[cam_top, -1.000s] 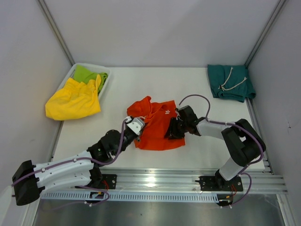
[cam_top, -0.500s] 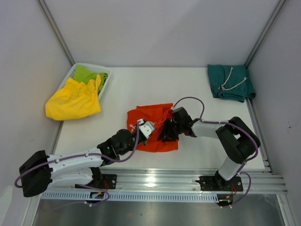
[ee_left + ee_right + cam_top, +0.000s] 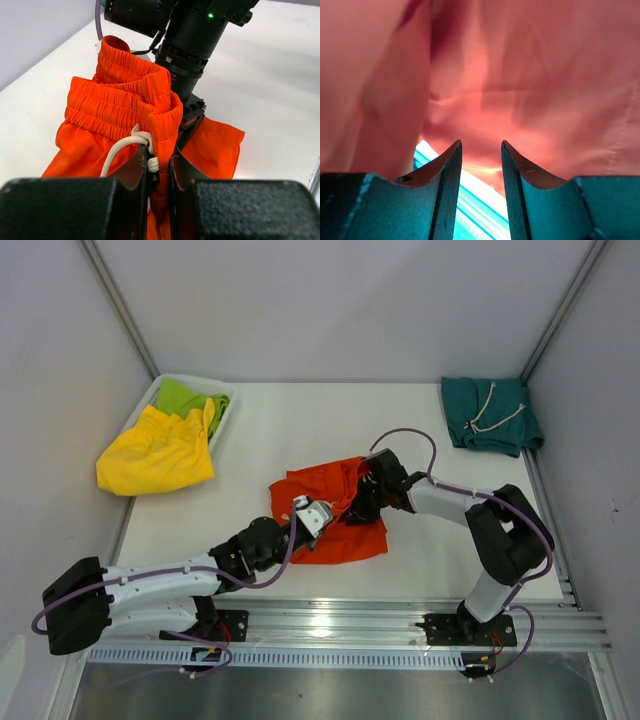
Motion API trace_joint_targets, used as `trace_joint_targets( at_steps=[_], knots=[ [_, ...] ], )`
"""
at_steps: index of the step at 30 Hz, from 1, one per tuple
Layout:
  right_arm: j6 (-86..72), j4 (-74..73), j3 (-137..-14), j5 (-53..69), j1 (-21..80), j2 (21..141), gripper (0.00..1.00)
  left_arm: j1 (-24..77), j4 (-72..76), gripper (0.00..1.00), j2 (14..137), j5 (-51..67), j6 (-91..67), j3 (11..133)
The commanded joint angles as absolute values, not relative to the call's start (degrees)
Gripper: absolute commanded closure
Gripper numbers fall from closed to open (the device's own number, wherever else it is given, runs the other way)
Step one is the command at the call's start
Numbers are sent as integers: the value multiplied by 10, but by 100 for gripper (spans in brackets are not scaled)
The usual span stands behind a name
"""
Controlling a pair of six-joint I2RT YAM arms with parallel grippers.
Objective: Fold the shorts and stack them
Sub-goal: Fold the shorts
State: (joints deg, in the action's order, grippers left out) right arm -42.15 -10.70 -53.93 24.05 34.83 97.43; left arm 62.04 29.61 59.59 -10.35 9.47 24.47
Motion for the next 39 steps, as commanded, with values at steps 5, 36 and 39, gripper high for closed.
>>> trace_joint_targets(
  at_steps=[5,36,39],
  knots=[
    [-391,-149,-622,251,321,986,59,628,334,100,573,-90,92,259],
    [-246,-206,-839,337,235,1164,59,642,465,32,913,-48,36,354],
    [-236,-222,-871,335,232,1176,59,642,467,22,896,-48,27,345]
  ],
)
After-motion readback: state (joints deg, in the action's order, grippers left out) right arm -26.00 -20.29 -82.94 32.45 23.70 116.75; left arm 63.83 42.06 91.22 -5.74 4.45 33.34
